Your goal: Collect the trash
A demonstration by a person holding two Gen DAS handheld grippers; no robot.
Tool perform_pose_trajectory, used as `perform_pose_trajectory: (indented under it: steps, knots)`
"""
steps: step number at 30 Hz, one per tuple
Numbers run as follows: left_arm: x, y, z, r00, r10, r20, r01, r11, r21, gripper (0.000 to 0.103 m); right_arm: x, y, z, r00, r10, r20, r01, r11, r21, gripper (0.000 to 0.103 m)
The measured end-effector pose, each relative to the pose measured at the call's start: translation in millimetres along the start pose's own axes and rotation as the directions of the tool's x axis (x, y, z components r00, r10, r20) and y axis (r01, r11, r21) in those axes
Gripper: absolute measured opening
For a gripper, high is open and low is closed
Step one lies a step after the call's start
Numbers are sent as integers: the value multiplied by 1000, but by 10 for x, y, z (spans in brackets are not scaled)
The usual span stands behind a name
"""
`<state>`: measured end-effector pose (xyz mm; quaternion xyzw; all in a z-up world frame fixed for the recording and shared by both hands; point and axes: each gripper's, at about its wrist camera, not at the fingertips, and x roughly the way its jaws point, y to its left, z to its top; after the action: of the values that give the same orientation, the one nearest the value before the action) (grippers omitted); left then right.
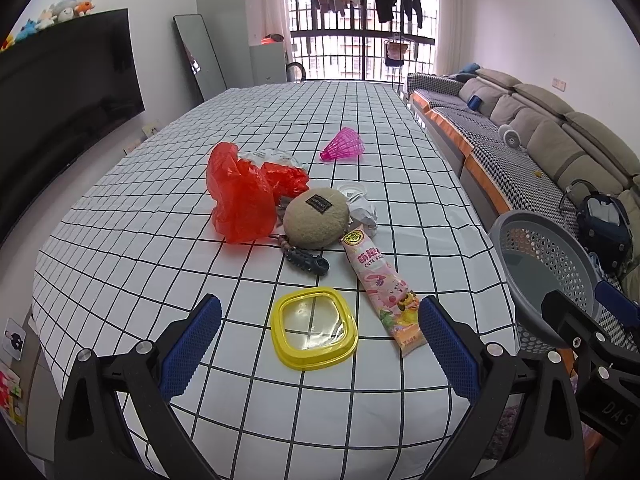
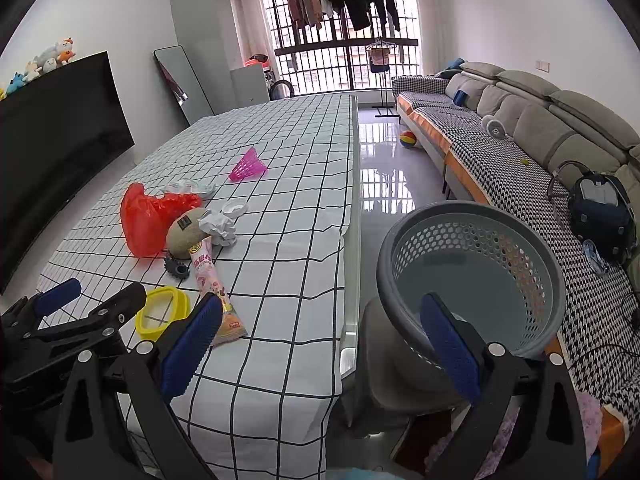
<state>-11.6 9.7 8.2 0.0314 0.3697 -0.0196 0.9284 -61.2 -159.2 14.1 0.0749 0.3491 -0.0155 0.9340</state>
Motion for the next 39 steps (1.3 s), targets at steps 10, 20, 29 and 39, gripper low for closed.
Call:
perform_pose_trajectory:
  steps: [10, 20, 29, 39]
  knots:
    - [5, -9, -3, 1000, -1, 3, 1, 1000, 3, 97, -1, -3, -2, 1000, 1, 0, -1, 1000, 1, 95]
    - [3, -11, -2, 1000, 0, 4, 0, 1000, 3, 97, 0, 1, 1, 1000, 0, 1, 0, 1000, 0, 95]
    - [-1, -13, -1, 1000, -1, 4, 1, 1000, 3, 97, 5, 23, 15, 1000, 0, 0, 0, 1000, -3, 95]
    - [3, -9, 1, 1000, -1, 4, 1, 1000, 4, 97, 3, 17, 7, 1000, 4, -1, -4, 1000, -2, 95]
